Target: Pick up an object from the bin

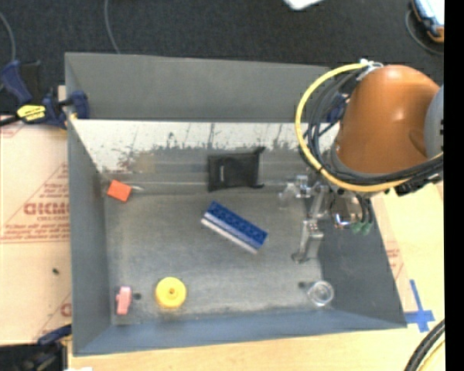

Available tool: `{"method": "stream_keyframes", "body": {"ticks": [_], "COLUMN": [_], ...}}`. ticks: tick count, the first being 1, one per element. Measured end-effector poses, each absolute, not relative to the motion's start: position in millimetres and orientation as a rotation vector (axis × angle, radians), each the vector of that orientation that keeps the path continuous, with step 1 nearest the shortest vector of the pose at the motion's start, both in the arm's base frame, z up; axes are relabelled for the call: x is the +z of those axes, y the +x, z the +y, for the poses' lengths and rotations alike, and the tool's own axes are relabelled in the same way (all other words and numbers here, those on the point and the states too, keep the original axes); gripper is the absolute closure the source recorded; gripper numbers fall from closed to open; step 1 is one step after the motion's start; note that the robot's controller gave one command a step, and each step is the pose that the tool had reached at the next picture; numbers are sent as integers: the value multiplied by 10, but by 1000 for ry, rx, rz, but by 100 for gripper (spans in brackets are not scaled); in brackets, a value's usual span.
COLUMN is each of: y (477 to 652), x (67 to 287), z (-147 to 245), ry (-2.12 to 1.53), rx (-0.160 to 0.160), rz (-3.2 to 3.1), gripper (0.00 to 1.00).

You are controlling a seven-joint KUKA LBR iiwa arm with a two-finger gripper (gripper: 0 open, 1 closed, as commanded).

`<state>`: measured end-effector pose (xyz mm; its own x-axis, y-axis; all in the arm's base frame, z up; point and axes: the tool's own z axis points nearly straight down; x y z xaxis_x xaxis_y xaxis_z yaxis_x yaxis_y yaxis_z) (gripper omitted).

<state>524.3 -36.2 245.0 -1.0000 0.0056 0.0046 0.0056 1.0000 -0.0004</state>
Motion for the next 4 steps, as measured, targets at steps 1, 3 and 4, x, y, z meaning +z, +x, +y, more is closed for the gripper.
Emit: {"method": "stream_keyframes", "body": {"ticks": [1, 3, 4], "y": [5258, 5758, 5716], "x": [2494, 1961, 1474], "z": [-362, 152, 144], "ry": [-7, -60, 54], "rx": [2, 3, 1], "rz": [-3146, -3149, -3142], "gripper": [0, 0, 0]}}
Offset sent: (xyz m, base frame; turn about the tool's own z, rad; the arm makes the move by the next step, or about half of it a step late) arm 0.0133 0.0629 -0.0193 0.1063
